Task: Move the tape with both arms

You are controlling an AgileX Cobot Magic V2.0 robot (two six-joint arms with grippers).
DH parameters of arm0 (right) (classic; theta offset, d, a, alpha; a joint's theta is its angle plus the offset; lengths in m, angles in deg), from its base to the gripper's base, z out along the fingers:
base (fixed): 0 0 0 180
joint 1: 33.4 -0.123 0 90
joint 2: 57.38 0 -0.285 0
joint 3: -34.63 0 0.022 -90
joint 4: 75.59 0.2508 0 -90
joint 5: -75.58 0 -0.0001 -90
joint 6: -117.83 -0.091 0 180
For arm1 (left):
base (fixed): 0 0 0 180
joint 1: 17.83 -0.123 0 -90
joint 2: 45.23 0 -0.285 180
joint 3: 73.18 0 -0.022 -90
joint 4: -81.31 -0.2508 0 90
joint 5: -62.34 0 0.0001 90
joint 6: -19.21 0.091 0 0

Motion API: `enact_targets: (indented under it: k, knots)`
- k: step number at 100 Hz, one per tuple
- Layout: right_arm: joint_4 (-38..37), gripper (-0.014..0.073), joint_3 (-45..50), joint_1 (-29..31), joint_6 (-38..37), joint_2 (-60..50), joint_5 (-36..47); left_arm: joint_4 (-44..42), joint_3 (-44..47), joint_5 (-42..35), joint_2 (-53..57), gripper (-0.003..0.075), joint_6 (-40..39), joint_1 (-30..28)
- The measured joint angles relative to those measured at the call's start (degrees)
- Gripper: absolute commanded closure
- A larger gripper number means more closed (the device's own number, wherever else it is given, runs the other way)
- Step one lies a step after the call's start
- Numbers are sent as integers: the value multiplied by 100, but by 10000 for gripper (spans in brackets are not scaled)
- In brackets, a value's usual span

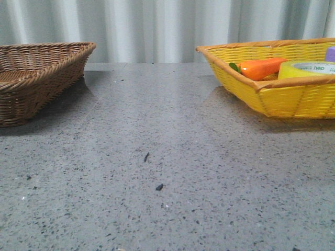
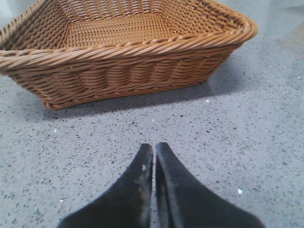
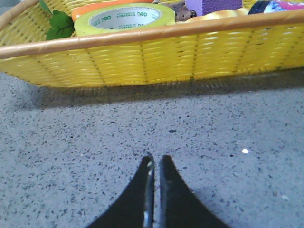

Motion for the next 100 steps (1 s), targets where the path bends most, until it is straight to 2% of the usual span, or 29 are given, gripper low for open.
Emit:
enact_targets:
  k: [21,43,62,72,89,100]
  knots:
    - [-5,658,0,0,0,0,251,0,0,0,0,741,0,0]
    - [301,658,0,0,0,0,1352,0,0,-26,0,741,0,0]
    - [411,658,0,0,0,0,1258,0,0,-103,0,741,0,0]
    - [455,658,0,0,0,0,1199,165,0,-484,0,741,0,0]
    - [574,658,0,0,0,0,1194,1035,0,-1302,0,741,0,0]
    - [599,658,0,0,0,0,1194,1315,0,-1549,0,741,0,0]
